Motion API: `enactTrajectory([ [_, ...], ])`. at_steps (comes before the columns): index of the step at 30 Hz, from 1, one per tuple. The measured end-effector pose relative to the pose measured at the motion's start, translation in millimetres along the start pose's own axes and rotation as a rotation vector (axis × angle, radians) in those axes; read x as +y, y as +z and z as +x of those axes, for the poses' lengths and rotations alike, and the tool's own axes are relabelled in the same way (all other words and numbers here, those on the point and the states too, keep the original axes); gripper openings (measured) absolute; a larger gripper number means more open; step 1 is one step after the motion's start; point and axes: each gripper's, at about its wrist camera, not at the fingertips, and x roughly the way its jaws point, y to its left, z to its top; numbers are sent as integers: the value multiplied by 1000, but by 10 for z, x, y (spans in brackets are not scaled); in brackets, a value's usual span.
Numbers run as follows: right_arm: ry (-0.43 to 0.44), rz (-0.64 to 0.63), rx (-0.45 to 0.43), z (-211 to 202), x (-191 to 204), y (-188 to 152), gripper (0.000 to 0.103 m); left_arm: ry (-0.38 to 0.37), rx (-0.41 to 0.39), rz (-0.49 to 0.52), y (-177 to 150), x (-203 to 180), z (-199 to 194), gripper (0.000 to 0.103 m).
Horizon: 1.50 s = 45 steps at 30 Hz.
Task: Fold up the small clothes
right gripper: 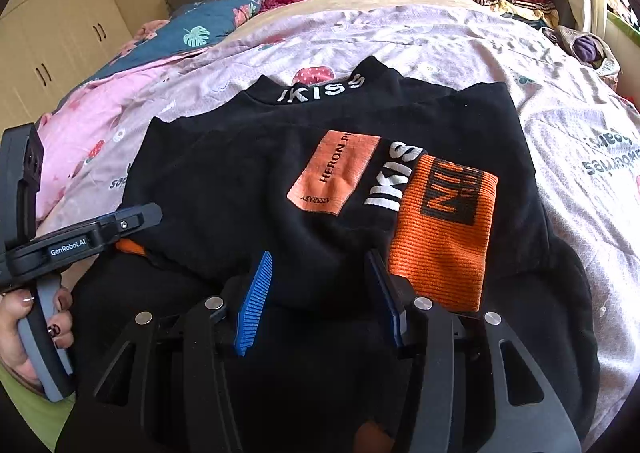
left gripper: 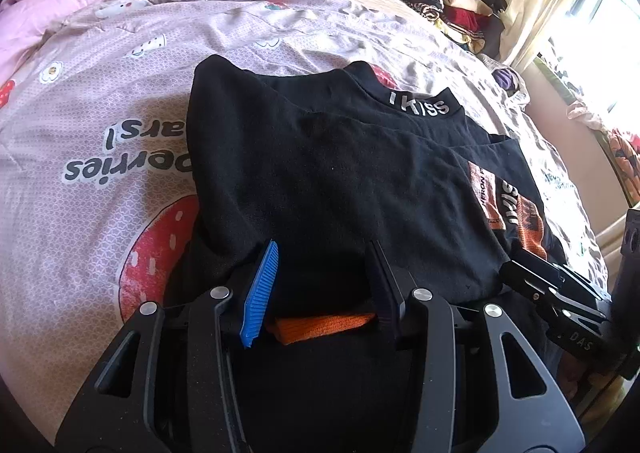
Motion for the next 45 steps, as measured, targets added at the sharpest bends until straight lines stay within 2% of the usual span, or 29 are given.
enactTrajectory([
  [5,24,8,-25,-107,19,29,54,-18,-3,-8,-2,-3,-29,45],
  [11,18,-2,-46,-196,56,29,60,-28,-14,-21,-4,-12,-83,47],
  [12,16,-2,-51,-212,56,35,65,-30,-16,-24,-2,-10,-99,47],
  [13,16,-1,-60,-231,57,35,75,-32,-17,-26,0,-7,-111,49],
  [14,17,5,-72,-265,52,36,79,-36,-19,-28,-4,-6,-128,50],
  [16,17,15,-82,-299,46,43,79,-46,-25,-34,-4,-9,-154,60],
  [20,22,29,-108,-384,36,53,91,-41,-33,-31,-14,-37,-200,63],
  [23,15,34,-118,-427,39,58,96,-39,-36,-34,-15,-44,-229,71],
  [28,-1,33,-127,-469,57,47,96,-34,-48,-39,-16,-40,-308,88],
  [31,-4,36,-133,-499,58,45,96,-20,-45,-23,-27,-81,-343,88],
  [33,-2,37,-135,-521,61,41,96,-13,-43,-16,-31,-105,-356,94],
  [45,-8,28,-184,-776,132,19,96,-17,-85,38,-80,-272,-625,94],
])
